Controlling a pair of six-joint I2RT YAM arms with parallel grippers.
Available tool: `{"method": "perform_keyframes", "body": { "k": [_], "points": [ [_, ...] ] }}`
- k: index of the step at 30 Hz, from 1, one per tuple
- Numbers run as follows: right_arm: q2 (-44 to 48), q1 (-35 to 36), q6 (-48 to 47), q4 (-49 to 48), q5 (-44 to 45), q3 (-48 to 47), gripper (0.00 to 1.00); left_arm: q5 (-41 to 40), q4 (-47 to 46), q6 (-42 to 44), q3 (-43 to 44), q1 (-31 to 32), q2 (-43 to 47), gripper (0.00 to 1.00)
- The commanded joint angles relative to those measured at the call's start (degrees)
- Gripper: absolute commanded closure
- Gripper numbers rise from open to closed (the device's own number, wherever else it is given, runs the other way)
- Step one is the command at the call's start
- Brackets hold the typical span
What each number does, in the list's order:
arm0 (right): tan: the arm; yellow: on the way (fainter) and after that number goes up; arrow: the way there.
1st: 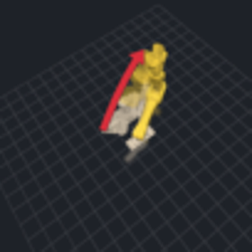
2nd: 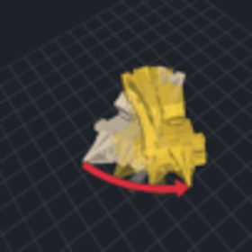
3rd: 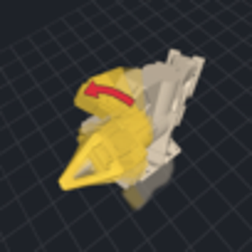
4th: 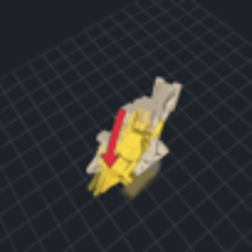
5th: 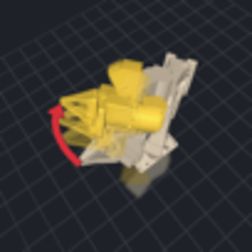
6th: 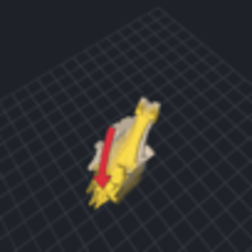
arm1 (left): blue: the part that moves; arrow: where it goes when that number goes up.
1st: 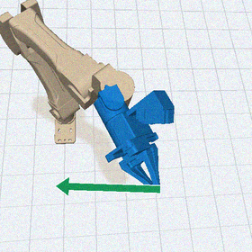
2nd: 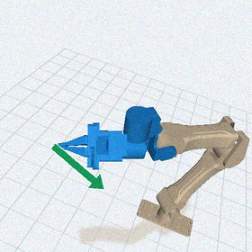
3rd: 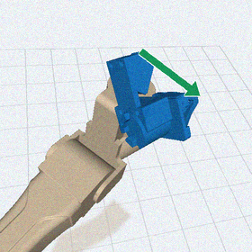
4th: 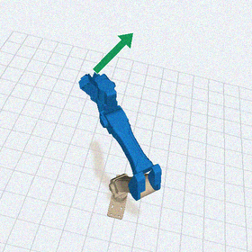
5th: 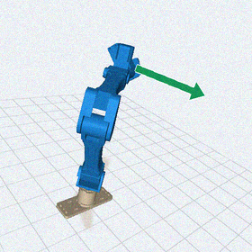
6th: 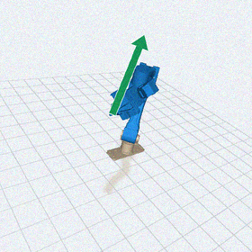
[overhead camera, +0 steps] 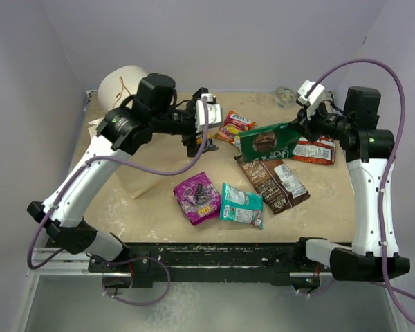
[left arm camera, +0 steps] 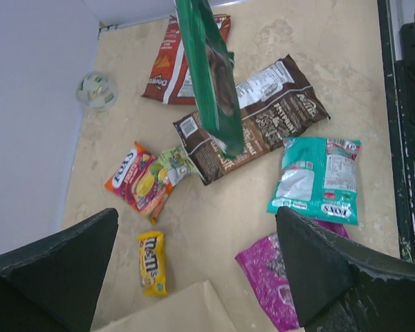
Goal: Place the snacks into the paper bag
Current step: Place the snack in the paper bag.
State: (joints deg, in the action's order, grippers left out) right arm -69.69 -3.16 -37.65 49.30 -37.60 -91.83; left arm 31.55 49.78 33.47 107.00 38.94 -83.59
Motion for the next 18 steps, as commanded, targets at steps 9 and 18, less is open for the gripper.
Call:
{"method": "perform_keyframes", "body": {
  "k": [9,18],
  "points": [
    [7.20,6.57,10.39,-9.01,-8.75,5.18,1.00,3.81,-6.59,-6.34,5.34,7.98,-9.01,0.01],
    [9.75,7.44,13.11,-11.36,-9.93,8.40,1.00,4.47,-12.25,-15.93,1.19,8.26,-10.63,0.26]
  ]
}}
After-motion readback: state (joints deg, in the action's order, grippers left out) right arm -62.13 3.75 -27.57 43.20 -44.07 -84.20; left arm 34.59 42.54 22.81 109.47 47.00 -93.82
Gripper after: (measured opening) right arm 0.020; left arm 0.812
